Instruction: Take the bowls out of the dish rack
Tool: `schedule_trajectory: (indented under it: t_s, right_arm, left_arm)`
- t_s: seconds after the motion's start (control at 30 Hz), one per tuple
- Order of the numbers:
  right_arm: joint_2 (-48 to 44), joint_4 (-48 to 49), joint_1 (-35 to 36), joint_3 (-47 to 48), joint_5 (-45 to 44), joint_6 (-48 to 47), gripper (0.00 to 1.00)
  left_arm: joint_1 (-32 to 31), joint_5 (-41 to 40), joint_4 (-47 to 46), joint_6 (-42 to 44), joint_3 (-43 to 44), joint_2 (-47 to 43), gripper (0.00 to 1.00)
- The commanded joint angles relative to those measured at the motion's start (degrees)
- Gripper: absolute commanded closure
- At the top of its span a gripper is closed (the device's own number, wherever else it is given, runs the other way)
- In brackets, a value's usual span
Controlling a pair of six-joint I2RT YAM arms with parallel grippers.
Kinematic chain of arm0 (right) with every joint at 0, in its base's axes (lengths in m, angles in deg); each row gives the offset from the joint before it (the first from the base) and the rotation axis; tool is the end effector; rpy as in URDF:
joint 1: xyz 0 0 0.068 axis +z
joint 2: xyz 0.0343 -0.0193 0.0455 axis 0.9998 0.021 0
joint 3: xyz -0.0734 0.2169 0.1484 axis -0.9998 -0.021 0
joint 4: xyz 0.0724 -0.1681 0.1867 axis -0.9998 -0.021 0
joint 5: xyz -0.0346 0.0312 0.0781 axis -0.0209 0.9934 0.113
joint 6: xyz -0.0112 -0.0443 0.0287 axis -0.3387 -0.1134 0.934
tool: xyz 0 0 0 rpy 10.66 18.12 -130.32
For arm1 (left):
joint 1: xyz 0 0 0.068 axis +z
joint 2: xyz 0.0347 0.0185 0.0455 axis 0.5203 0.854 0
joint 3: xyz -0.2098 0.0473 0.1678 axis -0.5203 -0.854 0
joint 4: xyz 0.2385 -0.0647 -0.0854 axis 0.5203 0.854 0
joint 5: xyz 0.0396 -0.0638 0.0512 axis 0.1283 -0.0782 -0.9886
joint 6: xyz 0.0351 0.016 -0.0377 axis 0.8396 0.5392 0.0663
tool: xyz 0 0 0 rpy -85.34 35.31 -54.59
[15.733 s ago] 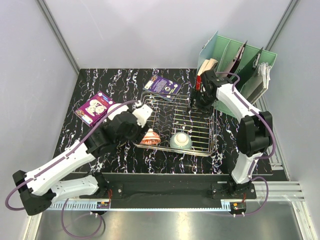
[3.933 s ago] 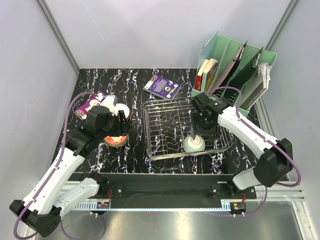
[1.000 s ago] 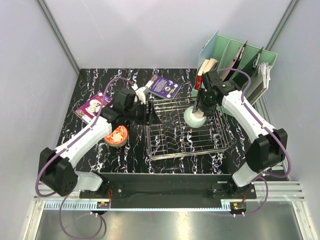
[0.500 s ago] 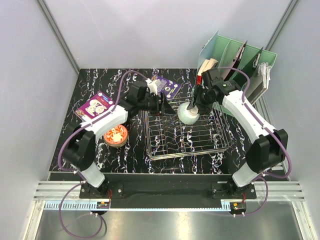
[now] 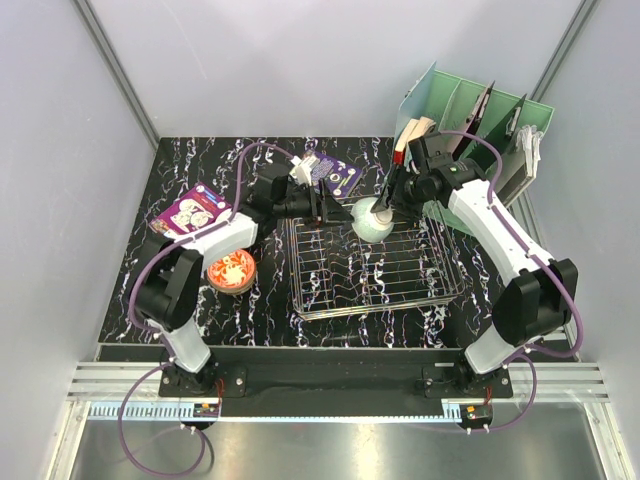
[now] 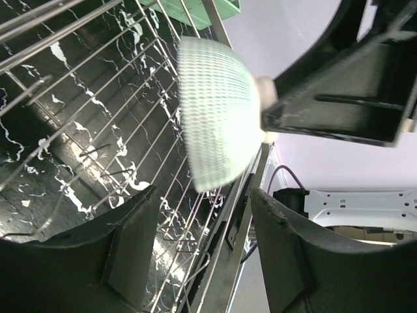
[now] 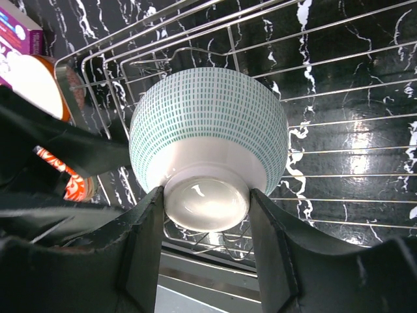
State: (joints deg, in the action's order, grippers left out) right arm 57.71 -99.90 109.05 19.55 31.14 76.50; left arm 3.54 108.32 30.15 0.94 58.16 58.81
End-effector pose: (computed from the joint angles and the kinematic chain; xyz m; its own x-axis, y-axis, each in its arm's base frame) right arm 0.3172 0.1244 0.3307 -0.8822 0.2654 -0.3890 0.0646 0.8865 0.4583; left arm 0.3301 -0.2023 0.2492 -0.8835 -0.1129 -0.4547 0.3917 0.3545 -0.8491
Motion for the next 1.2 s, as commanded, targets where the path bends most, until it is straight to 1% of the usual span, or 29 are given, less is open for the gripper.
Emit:
schedule_trajectory:
  t_s: [0.0, 0.07, 0.2, 0.23, 0.33, 0.47, 0.53, 0.57, 0.6, 0.63, 0.67, 0.7, 0.73, 0.77, 0.87, 1.1, 1.13, 1.17]
  right_arm:
    - [-2.1, 4.1, -0.5, 1.9, 3.7, 1.2, 1.00]
    - [-1.8, 4.1, -0.6, 2.1, 4.4, 1.4, 1.00]
    - [-1.4, 4.8, -0.5, 1.8, 5.9, 2.1, 1.00]
    - [-1.3, 5.2, -0.6, 1.7, 6.2, 2.4, 1.00]
    - [-1.3, 5.6, -0.6, 1.0, 6.6, 2.7, 1.00]
    - [-1.0, 6.2, -0.6, -0.4, 7.6, 3.1, 1.00]
    - [-1.0, 6.7, -0.5, -1.2, 7.9, 3.6, 1.00]
    - [-1.0, 6.9, -0.6, -1.5, 7.9, 3.6, 1.00]
    - [-0.9, 7.0, -0.6, -1.8, 8.1, 3.9, 1.00]
    - [-0.8, 7.2, -0.6, -2.2, 8.3, 3.9, 1.00]
    - [-0.7, 7.3, -0.6, -2.4, 8.5, 3.9, 1.00]
    - [-0.5, 7.3, -0.6, -2.6, 8.7, 3.9, 1.00]
    - [-0.3, 7.5, -0.6, -3.2, 8.7, 3.9, 1.00]
    - [-0.3, 7.6, -0.6, -3.4, 8.7, 4.0, 1.00]
    - [-0.4, 8.3, -0.6, -4.5, 8.4, 4.3, 1.00]
    - [-0.1, 9.1, -0.6, -5.6, 8.8, 4.8, 1.00]
    - [-0.1, 9.2, -0.6, -5.8, 8.9, 4.9, 1.00]
    - [-0.1, 9.5, -0.6, -5.9, 9.1, 5.1, 1.00]
  left_arm:
    - [0.4, 3.0, -6.5, -1.0, -0.1, 1.1, 0.39]
    - [0.6, 3.4, -8.6, -1.7, -0.2, 1.6, 0.39]
    - [0.5, 5.4, -13.8, -5.8, -0.5, 3.4, 0.39]
    - [0.6, 5.8, -16.7, -6.7, -0.6, 3.8, 0.39]
    - [0.5, 6.6, -20.6, -9.3, -0.8, 5.3, 0.39]
    - [0.2, 7.7, -24.2, -11.8, -0.7, 7.2, 0.39]
    - [0.2, 8.4, -28.7, -13.7, -1.0, 7.6, 0.40]
    - [0.3, 8.9, -30.9, -16.4, -1.7, 8.2, 0.40]
    - [0.2, 9.3, -35.9, -18.0, -2.0, 8.4, 0.40]
    - [0.3, 9.6, -38.8, -19.7, -2.3, 9.3, 0.41]
    - [0.2, 10.2, -41.6, -23.4, -2.7, 9.8, 0.43]
    - [0.0, 10.5, -47.0, -25.4, -2.7, 10.4, 0.44]
    - [0.0, 10.9, -49.3, -29.0, -2.6, 11.8, 0.45]
    - [-0.1, 11.6, -53.3, -30.7, -1.9, 12.6, 0.46]
    - [-1.2, 12.9, -57.7, -35.1, -0.4, 14.9, 0.52]
    - [-2.5, 14.1, -53.2, -31.7, 0.4, 13.9, 0.85]
    - [-2.4, 14.5, -53.2, -32.1, 0.7, 13.9, 0.93]
    - [-2.6, 14.6, -53.7, -32.3, 0.7, 14.0, 0.98]
